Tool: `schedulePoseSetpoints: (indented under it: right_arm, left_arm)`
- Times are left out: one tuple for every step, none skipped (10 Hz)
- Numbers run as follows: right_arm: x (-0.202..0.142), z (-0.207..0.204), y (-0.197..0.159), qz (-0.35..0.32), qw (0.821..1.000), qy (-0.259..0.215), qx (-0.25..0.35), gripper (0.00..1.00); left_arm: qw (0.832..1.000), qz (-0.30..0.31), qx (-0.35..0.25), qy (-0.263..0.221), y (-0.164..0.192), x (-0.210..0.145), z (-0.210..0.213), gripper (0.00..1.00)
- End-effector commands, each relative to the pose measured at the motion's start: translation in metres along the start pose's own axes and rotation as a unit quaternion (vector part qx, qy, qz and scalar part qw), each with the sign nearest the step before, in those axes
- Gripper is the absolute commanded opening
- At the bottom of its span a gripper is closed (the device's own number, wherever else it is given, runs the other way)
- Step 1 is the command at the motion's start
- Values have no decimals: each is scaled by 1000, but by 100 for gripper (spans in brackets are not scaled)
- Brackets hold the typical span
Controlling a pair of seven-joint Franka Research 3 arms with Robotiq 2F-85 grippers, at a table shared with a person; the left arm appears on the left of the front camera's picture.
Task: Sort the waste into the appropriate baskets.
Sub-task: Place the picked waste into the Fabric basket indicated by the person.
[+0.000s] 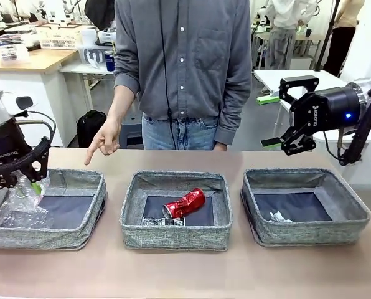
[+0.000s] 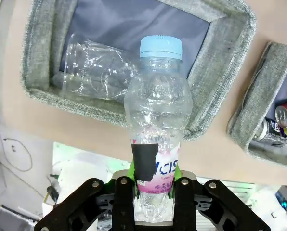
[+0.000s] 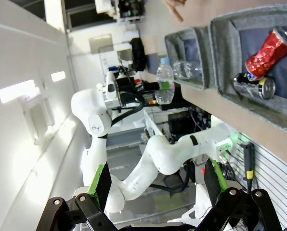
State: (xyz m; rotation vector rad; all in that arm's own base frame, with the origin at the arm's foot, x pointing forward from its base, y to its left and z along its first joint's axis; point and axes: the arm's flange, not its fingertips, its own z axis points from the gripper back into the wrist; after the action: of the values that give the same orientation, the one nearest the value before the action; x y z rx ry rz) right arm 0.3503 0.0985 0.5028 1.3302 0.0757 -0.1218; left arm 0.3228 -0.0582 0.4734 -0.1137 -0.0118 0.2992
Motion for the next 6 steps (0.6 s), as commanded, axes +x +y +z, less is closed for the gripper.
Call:
schedulePoseSetpoints:
  right_arm:
    - [0, -1, 3, -3, 1000, 0, 8, 100]
    - [0, -1, 3, -3, 1000, 0, 8, 100]
    - [0, -1, 3, -3, 1000, 0, 8, 100]
    - [0, -1, 3, -3, 1000, 0, 8, 100]
    - [0, -1, 3, -3, 1000, 0, 8, 100]
    - [0, -1, 3, -3, 1000, 0, 8, 100]
  left_arm:
    - [1000, 9, -15, -9, 0, 0, -5, 24]
    - [999, 16, -20, -21, -1, 1, -7, 24]
    - [998, 30, -21, -42, -2, 2, -8, 24]
    - [995, 62, -11, -84, -1, 6, -9, 24]
    - [993, 73, -9, -95, -1, 9, -10, 24]
    - [994, 63, -1, -84, -4, 10, -12, 24]
